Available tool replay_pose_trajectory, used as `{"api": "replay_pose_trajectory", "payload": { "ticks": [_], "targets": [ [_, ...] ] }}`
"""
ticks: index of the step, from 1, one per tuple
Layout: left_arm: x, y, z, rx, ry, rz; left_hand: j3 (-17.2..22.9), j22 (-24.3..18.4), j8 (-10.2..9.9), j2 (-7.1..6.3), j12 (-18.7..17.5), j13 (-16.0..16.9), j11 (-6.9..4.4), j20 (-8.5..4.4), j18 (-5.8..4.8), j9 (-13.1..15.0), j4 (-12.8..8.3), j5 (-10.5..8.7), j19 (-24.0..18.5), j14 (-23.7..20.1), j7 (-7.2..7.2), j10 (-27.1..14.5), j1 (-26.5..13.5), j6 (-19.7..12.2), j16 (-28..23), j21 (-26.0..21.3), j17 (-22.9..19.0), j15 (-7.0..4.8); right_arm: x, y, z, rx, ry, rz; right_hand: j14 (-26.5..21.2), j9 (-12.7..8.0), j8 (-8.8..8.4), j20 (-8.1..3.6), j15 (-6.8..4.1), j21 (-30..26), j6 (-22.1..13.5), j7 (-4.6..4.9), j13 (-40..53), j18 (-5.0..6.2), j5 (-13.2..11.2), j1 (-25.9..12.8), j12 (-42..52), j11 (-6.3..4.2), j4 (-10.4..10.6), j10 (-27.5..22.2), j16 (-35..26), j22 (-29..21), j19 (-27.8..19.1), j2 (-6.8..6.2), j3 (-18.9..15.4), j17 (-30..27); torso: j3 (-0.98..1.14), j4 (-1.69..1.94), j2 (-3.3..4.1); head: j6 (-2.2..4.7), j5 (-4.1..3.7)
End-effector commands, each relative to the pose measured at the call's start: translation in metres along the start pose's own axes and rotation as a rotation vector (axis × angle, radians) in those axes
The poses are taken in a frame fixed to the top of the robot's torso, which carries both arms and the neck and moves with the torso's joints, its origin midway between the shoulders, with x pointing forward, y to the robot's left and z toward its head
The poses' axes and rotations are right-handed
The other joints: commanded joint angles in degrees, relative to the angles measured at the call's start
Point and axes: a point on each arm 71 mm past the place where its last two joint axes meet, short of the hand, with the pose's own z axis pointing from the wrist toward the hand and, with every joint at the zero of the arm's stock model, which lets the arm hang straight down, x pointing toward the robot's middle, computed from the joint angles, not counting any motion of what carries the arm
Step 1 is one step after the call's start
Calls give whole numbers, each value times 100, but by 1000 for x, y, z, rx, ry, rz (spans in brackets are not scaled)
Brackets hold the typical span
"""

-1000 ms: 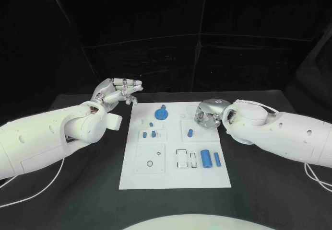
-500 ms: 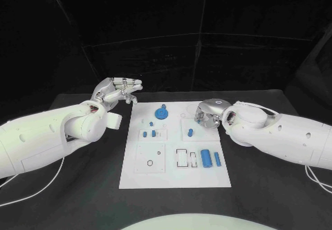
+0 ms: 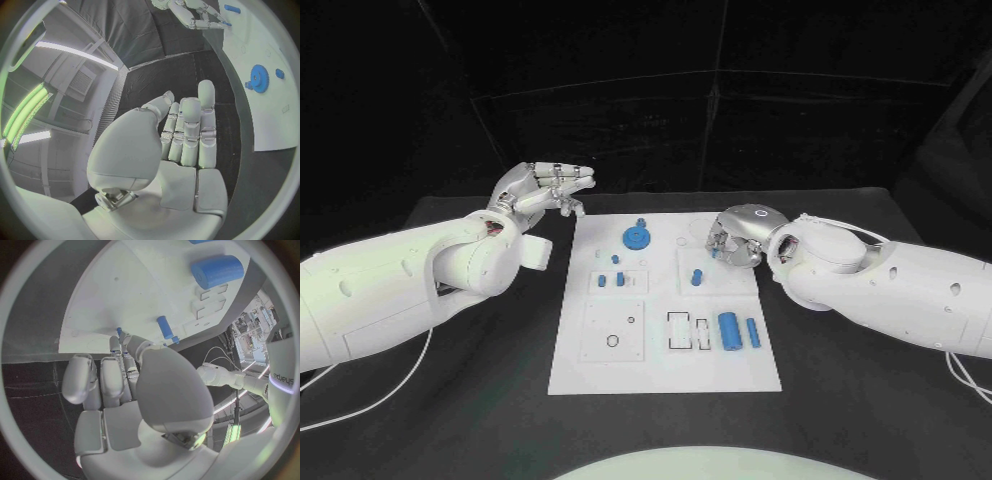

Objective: Assemble the parts on the task board

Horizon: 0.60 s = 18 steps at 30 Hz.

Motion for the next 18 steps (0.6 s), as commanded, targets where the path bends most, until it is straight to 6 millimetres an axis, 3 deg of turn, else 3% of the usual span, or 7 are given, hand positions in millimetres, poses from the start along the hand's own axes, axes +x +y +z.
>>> {"api": "replay_pose_trajectory", "payload": {
  "ticks": [1,10,18],
  "targets": [
    [0,-1,0,6,6,-8,-24,-11,10,24,21,4,9,-4,77,-10,-22,38,-40,-41,19,-21,32,-33,-30,-33,-4,10,-5,2,-3,-14,-52,9,218,4,27,-4,-42,29,46,-13,-9,-56,-15,-68,-14,4,6,17,-17,7,48,-10,40,-7,-2,-1,1,2,6],
    [-2,-1,0,2,3,-6,-33,-23,2,20,26,1,21,0,74,-15,-24,38,-40,-56,32,-49,31,-64,-43,-47,-30,18,-14,7,-20,-41,-98,41,219,4,26,-6,-44,39,51,-17,-11,-59,-19,-79,-18,1,-3,22,-13,24,55,-21,45,-7,-3,2,-3,15,15],
    [-2,-1,1,2,4,-6,-35,-26,0,19,28,0,24,2,74,-15,-23,38,-40,-61,35,-56,30,-72,-48,-51,-41,20,-27,40,-34,-161,-175,127,226,-1,14,-12,-48,71,47,-15,-18,-69,11,-83,-39,1,-44,25,16,82,76,-35,83,23,-7,13,-4,46,61]
  ]
}}
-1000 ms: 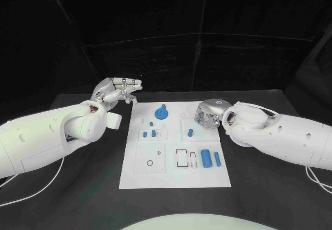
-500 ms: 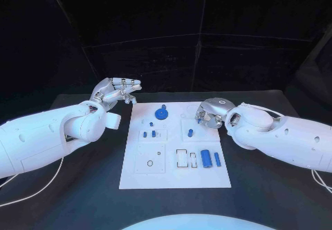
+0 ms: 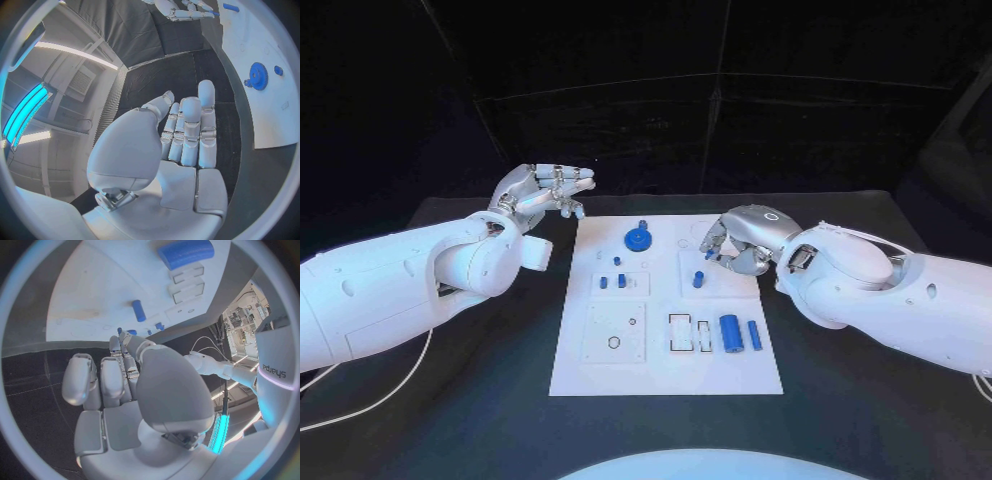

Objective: Assemble the parts on the task board

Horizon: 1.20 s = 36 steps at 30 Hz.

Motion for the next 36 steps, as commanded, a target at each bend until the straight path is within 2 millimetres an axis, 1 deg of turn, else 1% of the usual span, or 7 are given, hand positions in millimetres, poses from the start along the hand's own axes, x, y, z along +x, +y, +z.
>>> {"api": "replay_pose_trajectory", "payload": {
  "ticks": [1,7,10,15,22,28,36],
  "targets": [
    [2,-1,1,5,11,-9,-19,-6,0,19,28,0,3,2,75,-5,-7,38,-40,-42,-1,-36,30,-37,-27,-29,-6,0,-8,17,0,-68,-74,58,205,1,14,-13,-28,38,30,5,-2,-69,16,-61,-39,1,-2,25,16,15,35,-12,43,11,-2,12,8,12,35],
    [4,-1,2,5,14,-10,-21,-8,-2,18,30,-1,5,3,75,-6,-7,39,-40,-47,2,-41,29,-43,-32,-32,-15,2,-8,43,3,-138,-76,98,207,-3,4,-15,-26,45,22,11,-6,-71,31,-65,-53,6,-25,23,23,25,38,-19,65,10,0,6,12,-7,158],
    [5,-1,2,5,17,-11,-21,-8,-2,18,30,-1,5,3,75,-6,-7,39,-40,-47,2,-41,29,-43,-32,-32,-15,2,-6,53,8,-165,-66,116,206,-3,3,-15,-26,44,22,12,-7,-70,32,-66,-54,6,-27,23,21,23,37,-19,67,7,-8,10,11,-25,213],
    [7,-1,3,6,21,-13,-21,-8,-2,18,30,-1,5,3,75,-6,-7,39,-40,-47,2,-41,29,-43,-32,-32,-15,2,1,69,19,-203,-44,139,206,-5,0,-16,-25,41,20,14,-8,-69,44,-68,-59,8,-35,23,20,16,34,-18,77,2,-5,4,16,-83,312],
    [10,-1,4,6,27,-16,-26,-12,-3,15,33,-1,8,5,74,-6,-8,38,-41,-53,5,-49,28,-51,-38,-37,-26,4,35,90,26,-240,35,181,205,-9,-10,-15,-21,42,13,21,-13,-69,65,-77,-74,15,-54,18,24,17,32,-19,97,-1,2,0,15,-154,474],
    [13,0,5,6,33,-18,-30,-15,-2,13,36,-1,10,6,73,-6,-7,37,-41,-56,7,-54,25,-55,-39,-40,-30,6,58,99,30,-251,103,175,204,-15,-26,-11,-13,39,-4,33,-20,-68,60,-116,-98,27,-63,2,26,9,25,-27,101,-12,-4,3,16,-199,547],
    [14,0,6,4,36,-19,-30,-15,-2,13,36,-1,10,6,73,-6,-7,37,-41,-56,7,-54,25,-55,-39,-40,-30,6,70,104,32,-249,147,156,203,-16,-30,-10,-10,38,-9,35,-22,-67,55,-128,-104,29,-67,-2,25,5,22,-30,101,-17,2,-5,16,-235,614]
  ]
}}
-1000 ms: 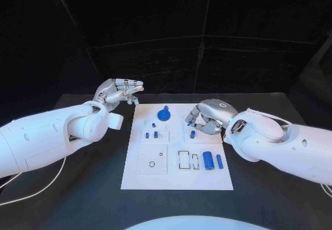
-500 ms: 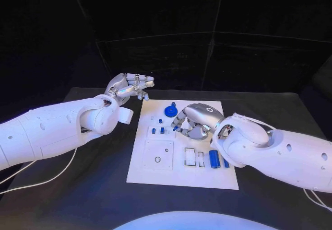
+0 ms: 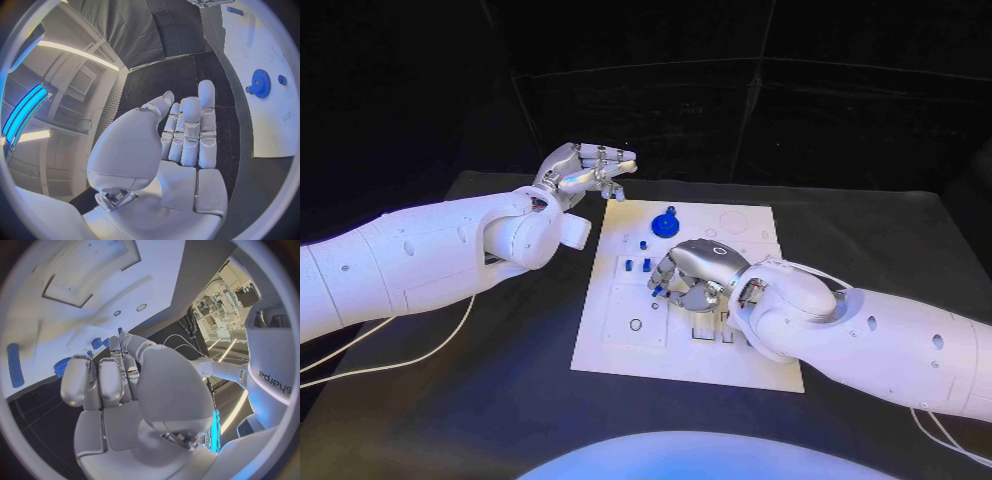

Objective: Assemble the parts on the task board

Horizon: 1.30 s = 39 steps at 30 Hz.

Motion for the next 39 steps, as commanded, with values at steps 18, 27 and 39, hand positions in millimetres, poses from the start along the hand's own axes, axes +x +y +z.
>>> {"api": "replay_pose_trajectory", "payload": {
  "ticks": [18,27,39],
  "targets": [
    [3,-1,2,3,18,-12,-35,-14,0,14,41,-1,-8,8,74,-7,-5,37,-41,-42,-11,-39,22,-39,-45,-24,-21,-12,11,1,3,5,85,-56,203,-3,-27,-8,-8,16,-7,46,-7,-67,17,-64,-30,30,-4,-6,28,-6,22,-18,31,-7,0,0,-1,-85,75],
    [4,0,2,1,22,-13,-38,-17,0,11,44,-1,-7,10,74,-7,-5,37,-41,-44,-10,-43,21,-43,-45,-27,-22,-11,12,1,4,7,94,-63,203,-3,-27,-8,-8,16,-7,46,-7,-67,17,-64,-30,30,-4,-6,28,-6,22,-18,31,-7,-4,-1,-1,-116,96],
    [3,0,2,-2,25,-15,-43,-20,-1,5,46,-2,-5,11,74,-8,-9,37,-41,-47,-8,-51,23,-50,-46,-31,-24,-10,15,1,8,7,110,-68,203,-3,-29,-6,-7,20,-6,46,-7,-69,13,-78,-33,31,-5,-4,33,1,24,-16,30,-3,-5,1,-4,-139,116]
  ]
}}
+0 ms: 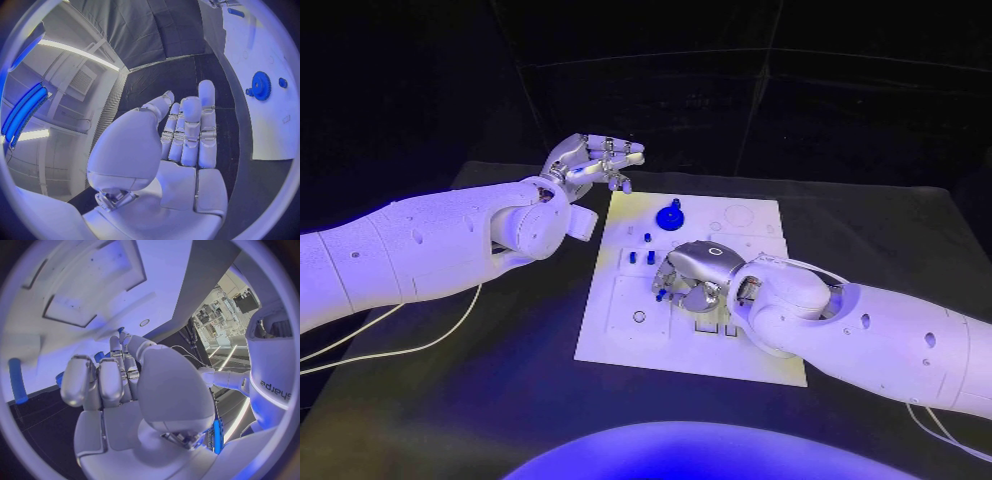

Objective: Assemble the parts on the task board

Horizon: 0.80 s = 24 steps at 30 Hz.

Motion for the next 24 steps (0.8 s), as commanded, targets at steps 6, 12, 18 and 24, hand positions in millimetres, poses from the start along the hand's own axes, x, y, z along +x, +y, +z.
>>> {"api": "replay_pose_trajectory", "payload": {
  "ticks": [6,12,18,24],
  "targets": [
    [1,-1,0,2,13,-9,-27,-4,-1,5,23,-2,-5,11,74,-9,7,37,-41,-47,-8,-51,23,-51,-20,-32,-8,-9,2,1,2,4,23,-19,203,5,-18,-6,-7,20,4,56,-3,-69,13,-57,-33,31,-5,-4,33,3,24,6,30,-3,0,1,-2,-24,16],
    [1,-1,0,0,14,-10,-27,-4,-1,5,23,-2,-5,11,74,-9,7,37,-41,-47,-8,-51,23,-51,-20,-32,-8,-9,7,2,3,14,43,-39,199,2,-29,1,-2,11,-3,56,-7,-65,-23,-129,-53,34,-2,-8,30,-16,11,-12,3,-26,-2,2,-5,-35,18],
    [1,-1,0,-2,15,-10,-32,-9,-2,2,27,-3,-1,12,74,-9,6,37,-41,-52,-4,-60,22,-59,-23,-36,-16,-7,10,3,3,13,56,-41,196,-2,-49,8,3,9,-21,54,-17,-63,0,-238,-85,36,12,-20,40,-19,3,-48,-59,-34,-3,-3,7,-48,27],
    [1,-2,-1,-5,19,-12,-32,-9,-2,2,27,-3,-1,12,74,-9,6,37,-41,-52,-4,-60,22,-59,-23,-36,-16,-7,10,2,4,12,40,-22,171,-51,-248,70,100,-95,-388,190,-110,-34,53,-435,-289,165,66,-335,32,-197,-95,-159,-161,-74,-1,1,-4,-61,32]
  ]
}}
